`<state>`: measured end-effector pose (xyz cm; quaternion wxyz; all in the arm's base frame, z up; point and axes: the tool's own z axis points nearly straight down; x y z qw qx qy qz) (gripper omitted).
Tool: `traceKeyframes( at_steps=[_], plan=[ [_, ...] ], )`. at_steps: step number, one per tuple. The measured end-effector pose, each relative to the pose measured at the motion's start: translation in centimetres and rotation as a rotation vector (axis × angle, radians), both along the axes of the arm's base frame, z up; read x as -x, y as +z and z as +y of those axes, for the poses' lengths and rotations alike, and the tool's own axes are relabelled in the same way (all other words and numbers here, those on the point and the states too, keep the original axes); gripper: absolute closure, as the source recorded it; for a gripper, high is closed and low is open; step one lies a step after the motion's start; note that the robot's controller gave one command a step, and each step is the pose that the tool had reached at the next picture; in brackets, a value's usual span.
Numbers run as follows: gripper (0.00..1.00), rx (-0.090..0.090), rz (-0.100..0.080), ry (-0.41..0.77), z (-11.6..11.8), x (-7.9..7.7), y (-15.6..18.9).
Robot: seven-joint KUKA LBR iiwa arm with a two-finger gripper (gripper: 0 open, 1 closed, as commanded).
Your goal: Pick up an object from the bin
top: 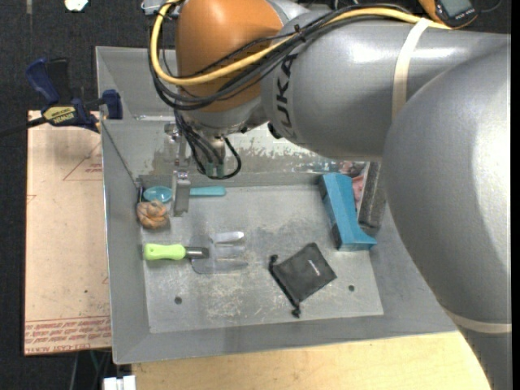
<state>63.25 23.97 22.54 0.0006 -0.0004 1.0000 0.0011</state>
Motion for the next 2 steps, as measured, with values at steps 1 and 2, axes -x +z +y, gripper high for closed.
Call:
traceKeyframes(
  at_steps=[1,2],
  plan=[
    [0.00,-0.003,-0.003,-0.019,0.2,-0.6,-9.4],
    [0.00,-0.002,-0.002,-0.048,0.4,-0.3,-13.6]
  ],
)
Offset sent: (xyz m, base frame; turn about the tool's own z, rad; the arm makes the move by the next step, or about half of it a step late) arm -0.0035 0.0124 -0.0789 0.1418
